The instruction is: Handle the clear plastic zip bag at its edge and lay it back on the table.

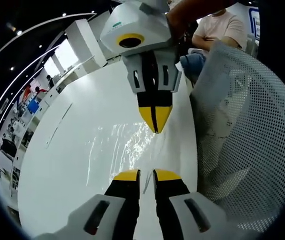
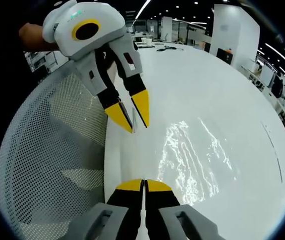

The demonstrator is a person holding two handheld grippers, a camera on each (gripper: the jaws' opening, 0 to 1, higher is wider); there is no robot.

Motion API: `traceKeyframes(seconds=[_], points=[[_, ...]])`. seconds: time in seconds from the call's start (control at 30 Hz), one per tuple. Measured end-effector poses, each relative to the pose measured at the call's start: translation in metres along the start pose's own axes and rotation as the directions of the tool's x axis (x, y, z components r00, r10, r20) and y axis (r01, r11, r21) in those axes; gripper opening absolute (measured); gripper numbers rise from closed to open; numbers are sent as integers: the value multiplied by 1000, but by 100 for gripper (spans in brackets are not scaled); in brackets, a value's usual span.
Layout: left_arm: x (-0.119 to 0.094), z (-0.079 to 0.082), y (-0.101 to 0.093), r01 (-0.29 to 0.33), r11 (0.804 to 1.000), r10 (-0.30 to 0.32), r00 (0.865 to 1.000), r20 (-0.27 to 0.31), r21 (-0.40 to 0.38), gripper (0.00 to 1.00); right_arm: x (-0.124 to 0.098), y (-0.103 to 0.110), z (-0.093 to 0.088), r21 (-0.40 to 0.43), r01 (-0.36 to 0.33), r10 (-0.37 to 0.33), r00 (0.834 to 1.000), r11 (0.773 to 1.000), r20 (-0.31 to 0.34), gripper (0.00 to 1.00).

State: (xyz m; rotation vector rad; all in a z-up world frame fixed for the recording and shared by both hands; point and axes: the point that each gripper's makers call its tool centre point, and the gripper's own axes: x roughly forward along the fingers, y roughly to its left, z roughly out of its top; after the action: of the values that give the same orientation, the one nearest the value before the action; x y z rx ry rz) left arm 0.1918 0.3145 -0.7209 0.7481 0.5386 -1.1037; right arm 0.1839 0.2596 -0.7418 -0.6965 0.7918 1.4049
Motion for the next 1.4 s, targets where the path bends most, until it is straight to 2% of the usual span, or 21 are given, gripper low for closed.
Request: traceKeyframes(seconds=[0.3,0.57,0.87,1.03,1.4], points=[[-1,13,-6,19,998,-22,999,44,62,11,-1,-5,3,14,13,-13,1000,1000,-9,0],[-2,14,-8,24,996,-28,998,54,89,12,-1,-9,7,47,19,-18,1000,999,-18,0],[-1,19,-11,36,992,-43,998,50,122,10,2,-14,13,81,32,-30,999,996,-27,0],[4,13,-9,35,992,-38,999,18,124,11,-1,-12,20,68,25,-24,1000,997,-15,0],[4,15,-7,24,991,-24,1000,-3,133,8,-10,-16,30,57,48,-49,999,997,16,0]])
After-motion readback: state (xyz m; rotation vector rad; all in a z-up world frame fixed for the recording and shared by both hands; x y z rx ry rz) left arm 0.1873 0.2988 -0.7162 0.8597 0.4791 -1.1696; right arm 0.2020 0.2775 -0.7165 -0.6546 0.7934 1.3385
